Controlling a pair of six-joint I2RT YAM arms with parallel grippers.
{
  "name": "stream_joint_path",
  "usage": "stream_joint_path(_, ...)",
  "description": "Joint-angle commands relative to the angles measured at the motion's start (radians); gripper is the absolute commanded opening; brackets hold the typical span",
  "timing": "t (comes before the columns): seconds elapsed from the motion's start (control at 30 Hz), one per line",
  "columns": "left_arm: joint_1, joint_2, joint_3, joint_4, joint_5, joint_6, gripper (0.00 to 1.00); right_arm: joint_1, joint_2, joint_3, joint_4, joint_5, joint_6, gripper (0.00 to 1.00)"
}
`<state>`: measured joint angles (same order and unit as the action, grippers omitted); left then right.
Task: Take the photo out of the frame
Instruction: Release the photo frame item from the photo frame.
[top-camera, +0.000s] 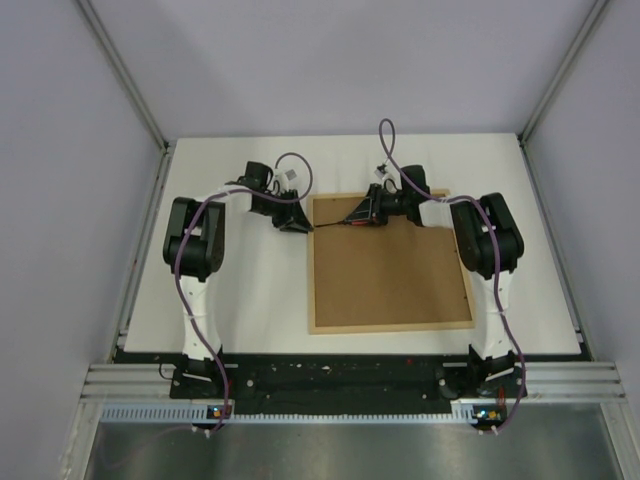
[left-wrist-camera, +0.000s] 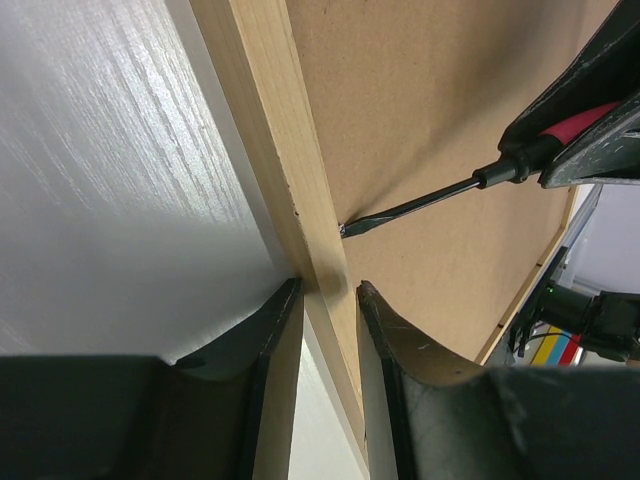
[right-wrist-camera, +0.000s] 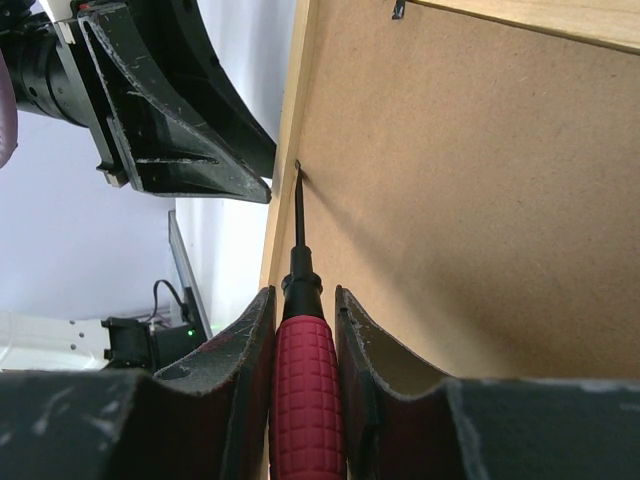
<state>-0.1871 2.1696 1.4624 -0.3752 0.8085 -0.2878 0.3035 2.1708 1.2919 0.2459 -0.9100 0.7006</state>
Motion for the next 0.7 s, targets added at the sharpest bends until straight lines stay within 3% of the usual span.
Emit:
stream_joint_path(0.0,-0.021,0.027,0.038,-0.001,-0.014,0.006,0.34,0.019,-0.045,0.014,0.026,0.023,-0.01,0.0)
stream_joint_path(0.67,-0.037,0.081,0.085,-0.099,-0.146,0.045,0.31,0.011,-0.083,0.007,0.009,0.033,-0.05,0.0)
